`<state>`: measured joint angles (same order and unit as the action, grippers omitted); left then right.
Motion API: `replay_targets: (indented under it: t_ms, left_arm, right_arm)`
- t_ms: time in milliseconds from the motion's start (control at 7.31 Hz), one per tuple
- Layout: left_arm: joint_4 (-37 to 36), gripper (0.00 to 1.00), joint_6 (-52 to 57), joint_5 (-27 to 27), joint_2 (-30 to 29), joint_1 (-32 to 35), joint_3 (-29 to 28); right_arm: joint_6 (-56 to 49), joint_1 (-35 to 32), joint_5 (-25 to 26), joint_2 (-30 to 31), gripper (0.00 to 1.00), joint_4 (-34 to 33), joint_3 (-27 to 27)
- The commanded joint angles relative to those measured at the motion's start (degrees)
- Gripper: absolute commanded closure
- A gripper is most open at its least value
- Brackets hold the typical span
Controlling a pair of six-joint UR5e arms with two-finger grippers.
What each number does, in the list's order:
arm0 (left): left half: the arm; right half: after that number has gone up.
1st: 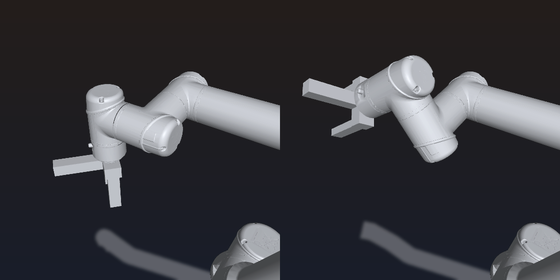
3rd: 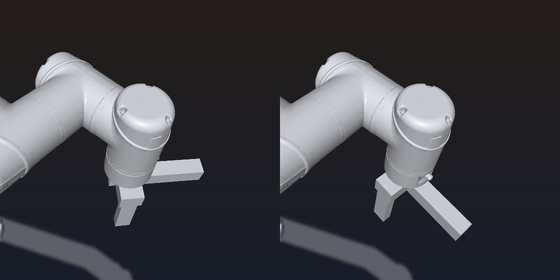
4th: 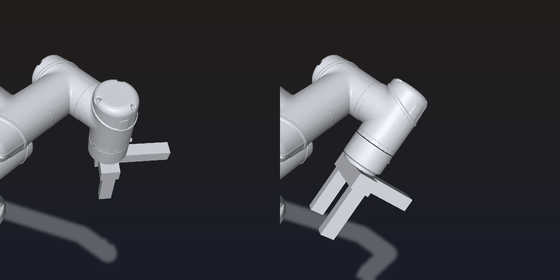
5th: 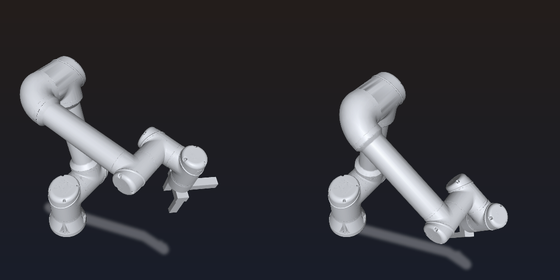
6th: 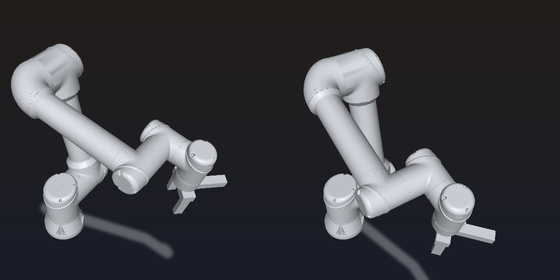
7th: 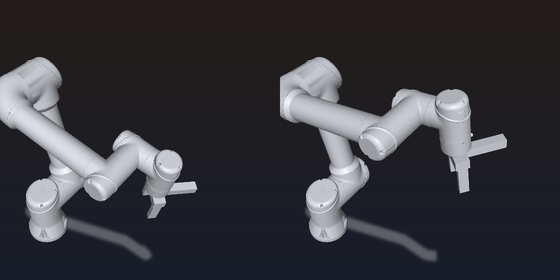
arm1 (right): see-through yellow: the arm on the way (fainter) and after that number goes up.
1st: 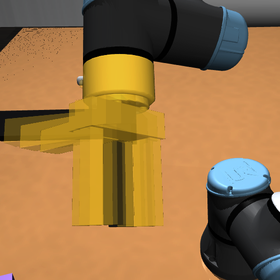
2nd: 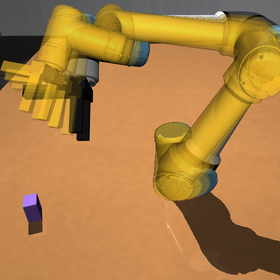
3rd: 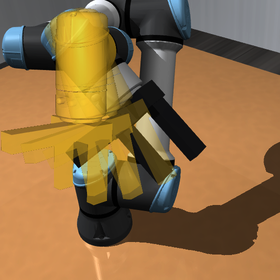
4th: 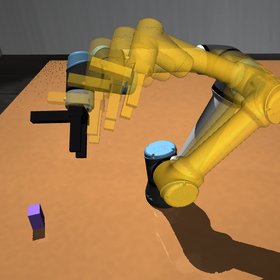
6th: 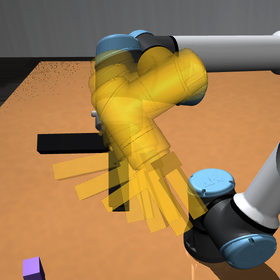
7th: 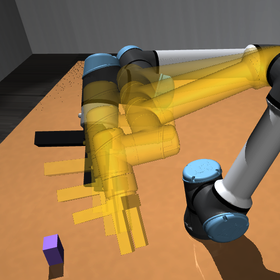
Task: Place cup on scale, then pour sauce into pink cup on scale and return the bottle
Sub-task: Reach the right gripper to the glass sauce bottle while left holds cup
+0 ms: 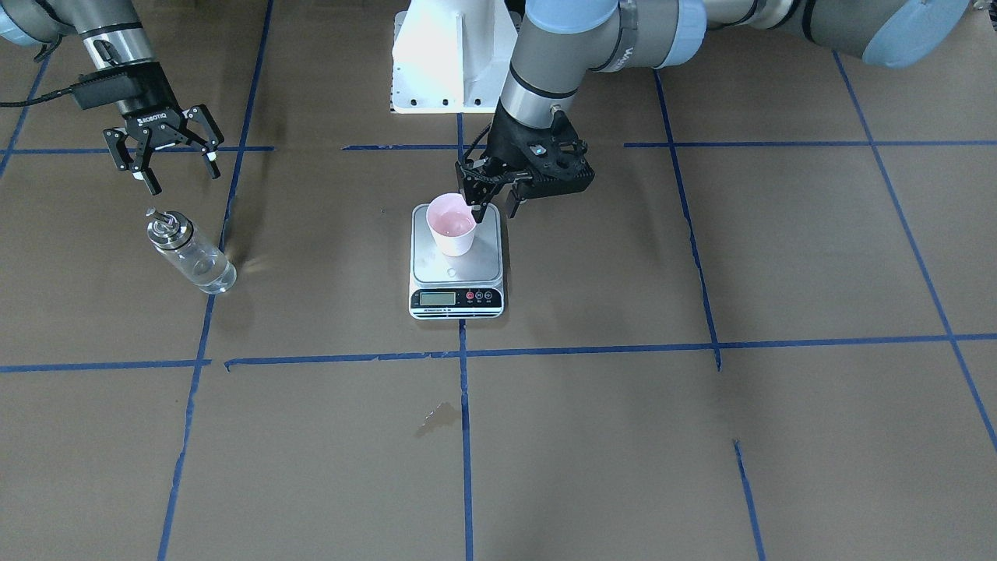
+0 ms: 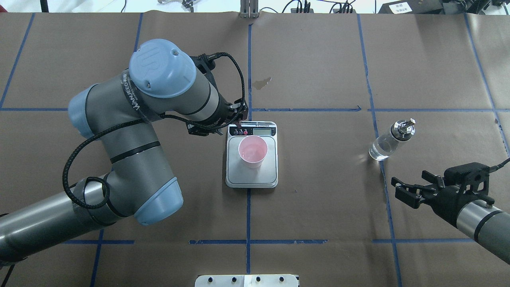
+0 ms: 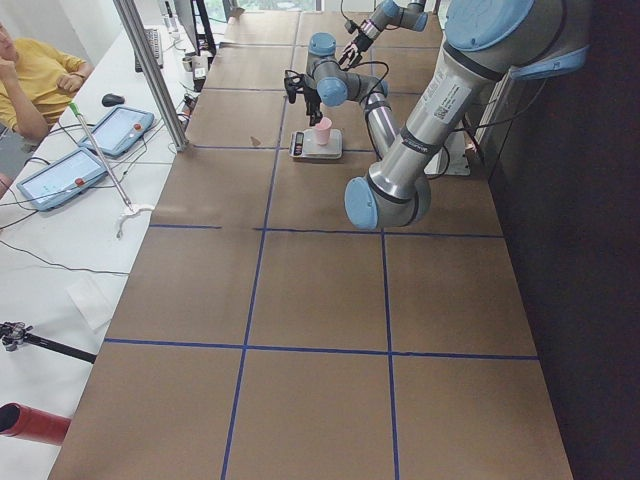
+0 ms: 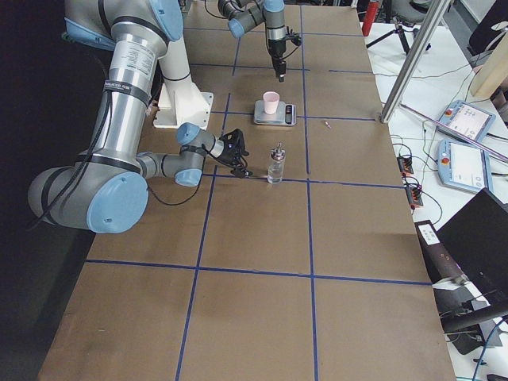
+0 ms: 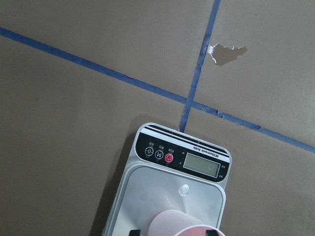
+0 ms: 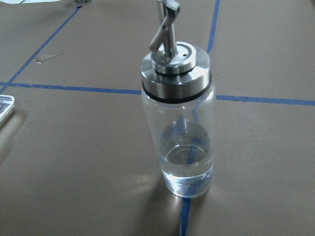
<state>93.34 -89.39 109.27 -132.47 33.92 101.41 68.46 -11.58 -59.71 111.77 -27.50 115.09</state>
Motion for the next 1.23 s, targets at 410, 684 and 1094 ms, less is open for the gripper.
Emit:
replay_targets:
  t_ms: [410, 684, 1094]
  left_arm:
    - [-0.09, 0.46, 2.11, -0.46, 0.72, 0.18, -0.07]
    - [-0.09, 0.46, 2.11, -0.46, 0.72, 0.27, -0.07]
    - [-0.09, 0.46, 2.11, -0.55, 0.90, 0.27, 0.01]
  right_arm:
    - [-0.16, 0.15, 11.44, -4.02, 0.05, 1.04, -5.58]
    - [-0.34, 0.41, 16.45, -5.32, 0.03, 0.95, -6.89]
    - [-0.34, 0.33, 18.21, -8.58, 0.03, 0.52, -8.83]
